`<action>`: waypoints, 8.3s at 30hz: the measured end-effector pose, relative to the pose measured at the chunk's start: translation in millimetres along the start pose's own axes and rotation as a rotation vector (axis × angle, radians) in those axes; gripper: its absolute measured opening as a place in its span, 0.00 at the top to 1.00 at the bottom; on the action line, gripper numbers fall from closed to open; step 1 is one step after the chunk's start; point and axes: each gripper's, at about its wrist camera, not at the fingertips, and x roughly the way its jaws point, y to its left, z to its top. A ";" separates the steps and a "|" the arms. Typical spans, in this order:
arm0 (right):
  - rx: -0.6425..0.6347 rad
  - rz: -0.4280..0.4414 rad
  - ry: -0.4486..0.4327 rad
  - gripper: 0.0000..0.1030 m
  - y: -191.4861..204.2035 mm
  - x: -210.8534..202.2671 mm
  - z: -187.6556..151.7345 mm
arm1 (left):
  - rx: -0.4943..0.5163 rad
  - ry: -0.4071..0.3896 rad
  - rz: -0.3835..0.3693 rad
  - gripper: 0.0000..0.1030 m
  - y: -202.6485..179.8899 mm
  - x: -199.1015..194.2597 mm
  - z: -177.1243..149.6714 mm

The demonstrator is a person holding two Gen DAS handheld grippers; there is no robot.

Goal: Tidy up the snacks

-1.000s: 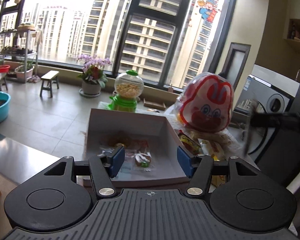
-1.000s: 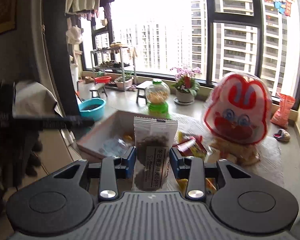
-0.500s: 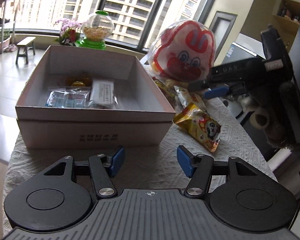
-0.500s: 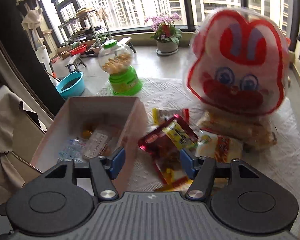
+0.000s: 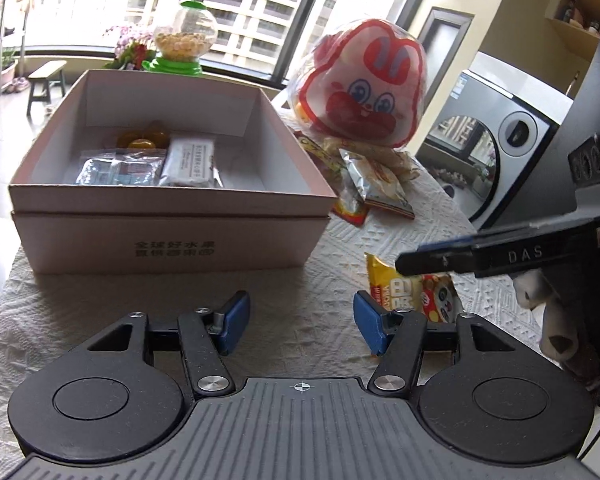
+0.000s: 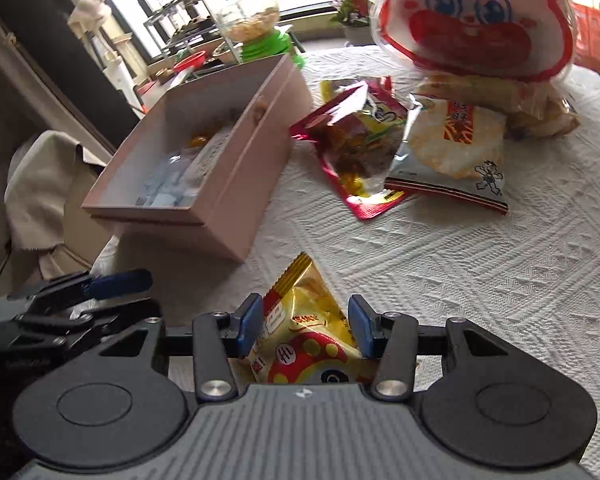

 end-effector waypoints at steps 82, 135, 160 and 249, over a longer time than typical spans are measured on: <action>0.008 -0.296 -0.310 0.26 -45.8 -56.4 -119.7 | 0.242 0.162 -0.043 0.44 -100.1 69.1 4.6; -0.080 -0.275 -0.170 0.01 -23.3 -34.2 -110.8 | -0.096 -0.021 -0.095 0.79 -7.8 -53.7 -25.6; -0.064 -0.212 -0.020 0.72 -10.2 -12.1 -31.3 | -0.170 0.030 -0.180 0.79 23.5 -45.9 -48.1; -0.219 -0.049 0.028 0.59 98.3 -48.7 -112.8 | -0.248 0.149 -0.176 0.68 33.7 -44.4 -59.5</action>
